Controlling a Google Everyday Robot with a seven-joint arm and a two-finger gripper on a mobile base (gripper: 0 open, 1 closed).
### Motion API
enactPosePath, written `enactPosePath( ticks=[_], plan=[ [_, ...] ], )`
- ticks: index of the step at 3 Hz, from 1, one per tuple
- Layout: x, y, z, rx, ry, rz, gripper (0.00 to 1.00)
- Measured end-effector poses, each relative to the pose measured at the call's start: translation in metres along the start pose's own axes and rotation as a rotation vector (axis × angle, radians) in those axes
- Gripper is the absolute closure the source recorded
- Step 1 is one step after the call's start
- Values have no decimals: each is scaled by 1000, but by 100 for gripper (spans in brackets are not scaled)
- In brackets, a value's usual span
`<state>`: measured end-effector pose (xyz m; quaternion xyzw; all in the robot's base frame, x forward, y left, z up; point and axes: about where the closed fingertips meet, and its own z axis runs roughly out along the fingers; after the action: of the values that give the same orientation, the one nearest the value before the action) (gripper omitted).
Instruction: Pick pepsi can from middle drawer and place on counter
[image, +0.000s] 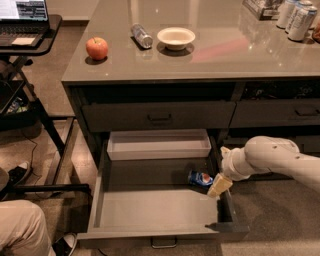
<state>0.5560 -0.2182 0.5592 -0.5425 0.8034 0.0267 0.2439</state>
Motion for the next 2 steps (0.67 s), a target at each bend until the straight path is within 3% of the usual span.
enactPosePath(
  ticks=[2],
  plan=[
    [6, -13, 66, -54, 37, -50, 0]
  ],
)
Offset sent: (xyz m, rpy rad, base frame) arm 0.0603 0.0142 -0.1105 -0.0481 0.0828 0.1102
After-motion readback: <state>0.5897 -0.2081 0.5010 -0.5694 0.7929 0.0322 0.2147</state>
